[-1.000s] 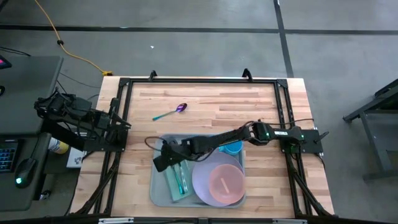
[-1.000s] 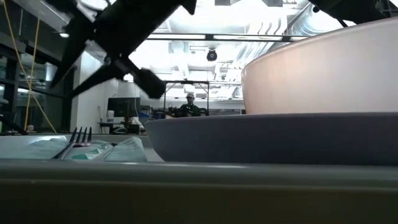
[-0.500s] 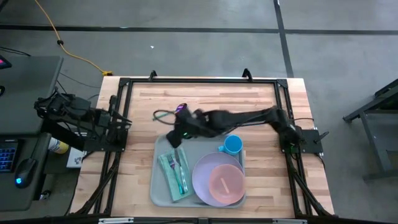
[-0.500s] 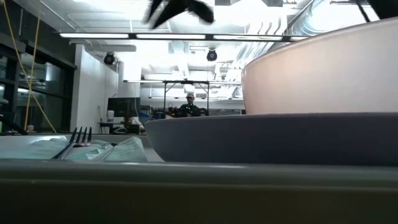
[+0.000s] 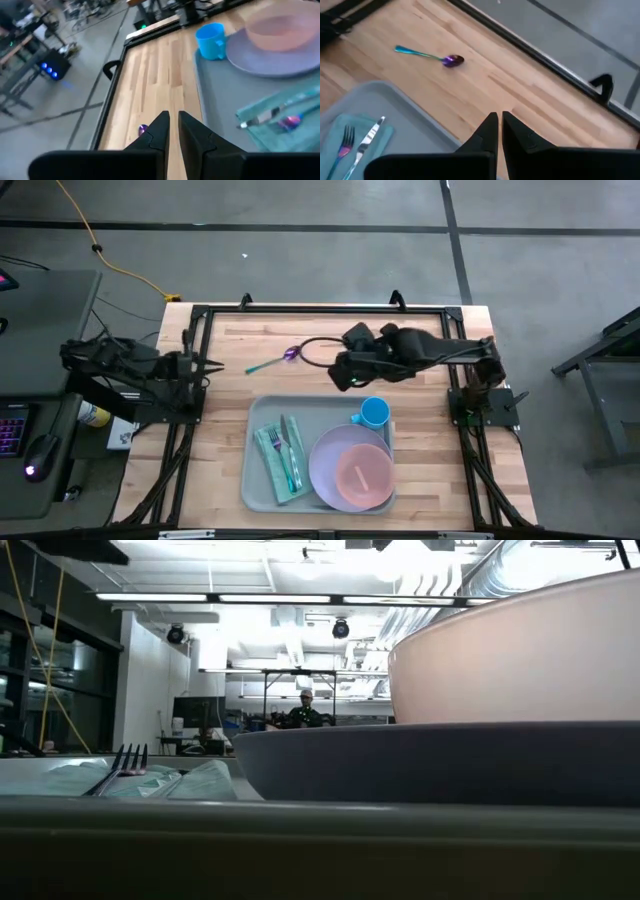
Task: Set up tray
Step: Put the purple spoon on top of the blue napkin to the left of the purple fork
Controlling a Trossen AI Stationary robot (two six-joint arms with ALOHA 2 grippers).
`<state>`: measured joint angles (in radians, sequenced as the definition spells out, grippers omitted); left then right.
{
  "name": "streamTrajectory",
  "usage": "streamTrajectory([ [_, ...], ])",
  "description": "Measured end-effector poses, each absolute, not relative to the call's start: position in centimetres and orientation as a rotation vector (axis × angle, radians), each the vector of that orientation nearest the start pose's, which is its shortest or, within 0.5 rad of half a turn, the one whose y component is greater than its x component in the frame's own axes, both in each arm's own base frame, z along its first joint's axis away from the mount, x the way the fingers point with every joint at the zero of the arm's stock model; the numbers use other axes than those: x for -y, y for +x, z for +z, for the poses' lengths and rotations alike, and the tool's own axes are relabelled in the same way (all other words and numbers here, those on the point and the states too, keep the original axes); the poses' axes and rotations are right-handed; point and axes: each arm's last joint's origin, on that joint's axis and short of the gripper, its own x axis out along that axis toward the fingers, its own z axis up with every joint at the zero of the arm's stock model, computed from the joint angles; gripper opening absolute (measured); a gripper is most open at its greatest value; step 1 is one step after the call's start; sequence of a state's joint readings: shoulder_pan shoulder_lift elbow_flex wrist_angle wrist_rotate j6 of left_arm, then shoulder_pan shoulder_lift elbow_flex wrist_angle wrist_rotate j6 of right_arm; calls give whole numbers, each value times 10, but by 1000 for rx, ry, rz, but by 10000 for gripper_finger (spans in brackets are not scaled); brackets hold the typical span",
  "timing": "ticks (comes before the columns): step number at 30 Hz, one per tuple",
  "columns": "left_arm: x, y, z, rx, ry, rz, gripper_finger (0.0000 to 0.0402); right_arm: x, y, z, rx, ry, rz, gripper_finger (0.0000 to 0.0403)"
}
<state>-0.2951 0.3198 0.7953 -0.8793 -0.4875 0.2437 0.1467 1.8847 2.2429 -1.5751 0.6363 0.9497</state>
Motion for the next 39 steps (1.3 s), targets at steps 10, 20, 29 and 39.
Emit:
streamTrajectory([
  [10,7,86,273,-359,159,385,72,-25,291,456,-767,309,-754,0],
  [20,-12,126,266,-516,-49,545,72,-11,207,508,-608,232,-682,0],
  [29,-68,166,247,-834,-74,434,72,-11,197,512,-633,151,-612,0],
  [39,-121,205,229,-1110,42,204,72,-11,186,516,-650,142,-518,0],
])
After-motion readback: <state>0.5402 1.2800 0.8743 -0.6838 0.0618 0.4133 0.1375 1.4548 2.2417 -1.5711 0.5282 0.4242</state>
